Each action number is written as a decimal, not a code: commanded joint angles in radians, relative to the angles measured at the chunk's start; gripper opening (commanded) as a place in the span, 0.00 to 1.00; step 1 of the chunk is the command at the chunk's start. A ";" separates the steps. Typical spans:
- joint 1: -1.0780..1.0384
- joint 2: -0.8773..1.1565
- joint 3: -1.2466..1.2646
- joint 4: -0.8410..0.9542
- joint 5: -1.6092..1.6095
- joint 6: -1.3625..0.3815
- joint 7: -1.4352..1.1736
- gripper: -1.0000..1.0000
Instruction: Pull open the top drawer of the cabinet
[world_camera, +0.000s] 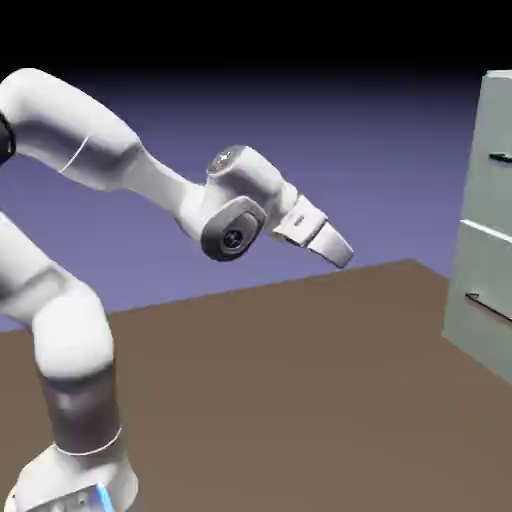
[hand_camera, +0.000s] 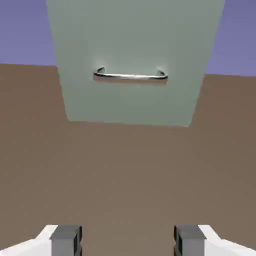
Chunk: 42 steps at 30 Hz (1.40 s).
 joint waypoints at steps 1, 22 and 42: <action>0.007 0.022 -0.010 0.030 0.044 0.000 -0.010 0.50; 0.159 0.479 -0.230 0.661 0.957 0.009 -0.224 0.50; 0.303 0.914 -0.439 1.262 1.827 0.016 -0.427 0.50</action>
